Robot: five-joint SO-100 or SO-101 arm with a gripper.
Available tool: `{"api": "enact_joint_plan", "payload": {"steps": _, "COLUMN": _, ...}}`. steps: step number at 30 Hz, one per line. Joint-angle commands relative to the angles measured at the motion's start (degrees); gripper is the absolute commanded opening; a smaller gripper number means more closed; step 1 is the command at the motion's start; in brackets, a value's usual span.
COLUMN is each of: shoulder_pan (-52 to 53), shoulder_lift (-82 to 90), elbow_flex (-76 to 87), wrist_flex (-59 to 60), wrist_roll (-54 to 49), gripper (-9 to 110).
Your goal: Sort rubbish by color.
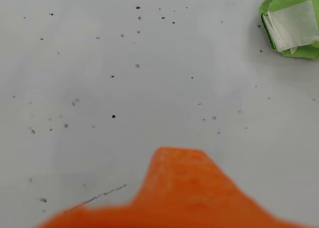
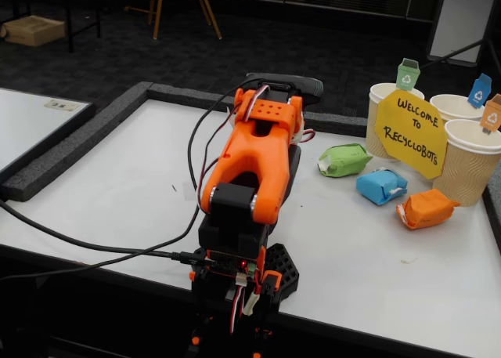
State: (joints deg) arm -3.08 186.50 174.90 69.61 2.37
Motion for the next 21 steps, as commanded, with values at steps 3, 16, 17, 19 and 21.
{"api": "enact_joint_plan", "payload": {"steps": 3, "shoulder_pan": -0.18, "shoulder_lift": 1.93, "elbow_flex": -2.02, "wrist_flex": -0.53, "wrist_roll": 0.70, "gripper": 0}}
{"api": "enact_joint_plan", "payload": {"steps": 16, "shoulder_pan": 0.70, "shoulder_lift": 1.76, "elbow_flex": -1.58, "wrist_flex": -3.60, "wrist_roll": 0.70, "gripper": 1}}
{"api": "enact_joint_plan", "payload": {"steps": 17, "shoulder_pan": 1.05, "shoulder_lift": 1.76, "elbow_flex": -1.49, "wrist_flex": -4.31, "wrist_roll": 0.70, "gripper": 1}}
{"api": "enact_joint_plan", "payload": {"steps": 19, "shoulder_pan": 1.76, "shoulder_lift": 1.67, "elbow_flex": -2.11, "wrist_flex": -4.92, "wrist_roll": 0.62, "gripper": 3}}
{"api": "enact_joint_plan", "payload": {"steps": 21, "shoulder_pan": 2.55, "shoulder_lift": 0.09, "elbow_flex": -4.04, "wrist_flex": -5.36, "wrist_roll": 0.53, "gripper": 5}}
